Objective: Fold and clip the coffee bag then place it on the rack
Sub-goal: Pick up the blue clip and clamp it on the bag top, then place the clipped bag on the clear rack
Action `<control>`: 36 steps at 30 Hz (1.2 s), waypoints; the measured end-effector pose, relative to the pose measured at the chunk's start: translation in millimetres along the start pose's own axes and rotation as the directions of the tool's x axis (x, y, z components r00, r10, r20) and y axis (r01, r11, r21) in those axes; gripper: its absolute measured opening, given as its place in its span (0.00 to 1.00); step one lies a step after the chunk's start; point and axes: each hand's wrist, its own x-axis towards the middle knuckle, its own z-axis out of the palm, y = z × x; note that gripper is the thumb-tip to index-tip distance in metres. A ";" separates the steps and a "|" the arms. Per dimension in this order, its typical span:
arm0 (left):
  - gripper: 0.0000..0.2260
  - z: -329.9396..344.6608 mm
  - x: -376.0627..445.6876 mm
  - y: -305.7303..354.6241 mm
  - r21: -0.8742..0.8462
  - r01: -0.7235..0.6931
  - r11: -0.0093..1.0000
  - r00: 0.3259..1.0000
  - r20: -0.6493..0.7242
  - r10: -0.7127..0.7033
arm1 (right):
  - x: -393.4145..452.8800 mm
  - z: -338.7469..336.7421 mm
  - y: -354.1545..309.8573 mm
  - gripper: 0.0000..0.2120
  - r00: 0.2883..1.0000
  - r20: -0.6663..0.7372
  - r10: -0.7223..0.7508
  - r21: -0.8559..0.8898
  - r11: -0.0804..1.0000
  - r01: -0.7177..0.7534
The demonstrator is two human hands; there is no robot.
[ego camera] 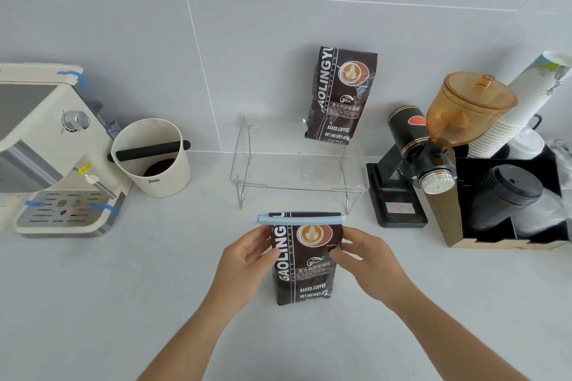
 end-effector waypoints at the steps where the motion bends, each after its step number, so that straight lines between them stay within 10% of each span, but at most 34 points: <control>1: 0.23 3.4 -2.4 -6.9 0.000 0.007 1.000 1.000 0.000 -0.007 | -0.2 1.9 2.1 0.20 1.000 -0.002 0.010 0.025 1.000 -0.010; 10: 0.25 24.5 -22.0 -44.8 0.122 0.045 0.992 0.999 0.025 -0.048 | -7.8 18.0 28.5 0.26 0.992 0.096 0.086 0.472 0.873 -0.121; 36: 0.20 31.6 -23.2 -11.0 0.179 -0.002 0.984 0.985 -0.170 0.033 | -16.3 28.2 8.0 0.32 0.999 -0.013 0.044 0.227 0.973 -0.040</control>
